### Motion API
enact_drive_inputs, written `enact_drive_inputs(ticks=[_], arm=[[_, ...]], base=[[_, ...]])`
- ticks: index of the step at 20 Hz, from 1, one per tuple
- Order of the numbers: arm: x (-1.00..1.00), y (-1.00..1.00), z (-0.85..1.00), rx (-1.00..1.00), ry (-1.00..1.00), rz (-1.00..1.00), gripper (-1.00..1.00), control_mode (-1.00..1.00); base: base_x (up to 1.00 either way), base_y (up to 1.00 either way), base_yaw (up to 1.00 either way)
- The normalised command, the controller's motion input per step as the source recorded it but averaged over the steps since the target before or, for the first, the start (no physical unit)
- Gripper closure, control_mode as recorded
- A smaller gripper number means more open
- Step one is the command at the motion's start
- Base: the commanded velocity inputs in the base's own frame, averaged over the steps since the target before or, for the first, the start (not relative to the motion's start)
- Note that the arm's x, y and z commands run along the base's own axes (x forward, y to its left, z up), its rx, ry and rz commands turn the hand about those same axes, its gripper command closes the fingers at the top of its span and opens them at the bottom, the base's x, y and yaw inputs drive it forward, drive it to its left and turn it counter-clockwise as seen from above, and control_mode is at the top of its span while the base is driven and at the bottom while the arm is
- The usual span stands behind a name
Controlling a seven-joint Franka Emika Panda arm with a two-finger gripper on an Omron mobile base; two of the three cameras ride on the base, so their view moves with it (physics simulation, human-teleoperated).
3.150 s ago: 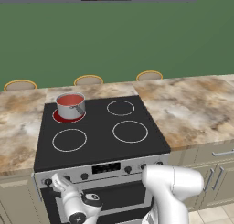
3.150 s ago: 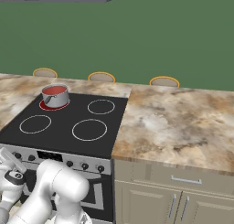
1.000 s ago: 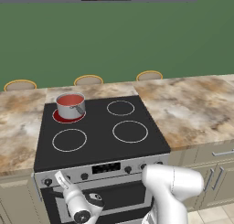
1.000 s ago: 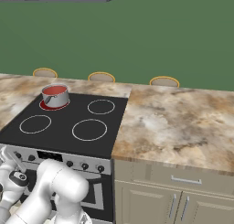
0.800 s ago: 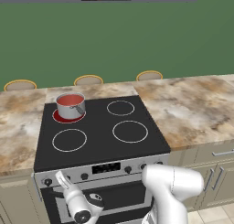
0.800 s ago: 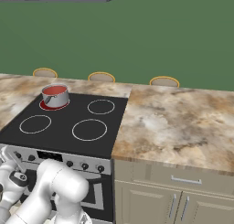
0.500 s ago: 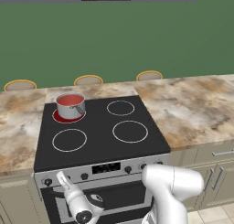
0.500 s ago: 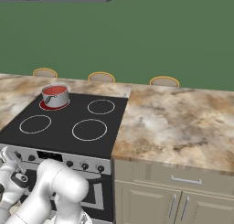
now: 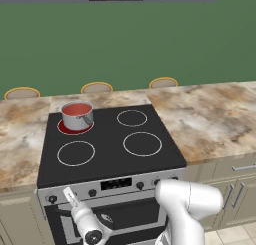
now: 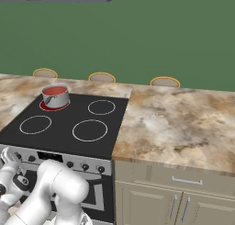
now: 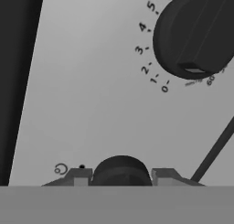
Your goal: Wait until the marinara sauce is simmered to a deep red color and then turn off the stove.
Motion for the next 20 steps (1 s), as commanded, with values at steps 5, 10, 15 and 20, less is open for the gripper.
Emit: enact_drive_inputs(ticks=[5, 10, 15, 20], arm=[[-0.24, 0.01, 0.00, 0.31, 0.09, -0.17, 1.00, -1.00], [-0.24, 0.13, -0.04, 0.30, 0.07, -0.19, 1.00, -1.00], [-0.30, 0.20, -0.04, 0.31, 0.06, -0.20, 1.00, -1.00], [-0.30, 0.19, -0.14, 0.33, 0.03, -0.24, 1.00, -1.00]], base=[[0.00, 0.00, 0.00], [0.00, 0.00, 0.00], [0.00, 0.00, 0.00], [0.00, 0.00, 0.00]])
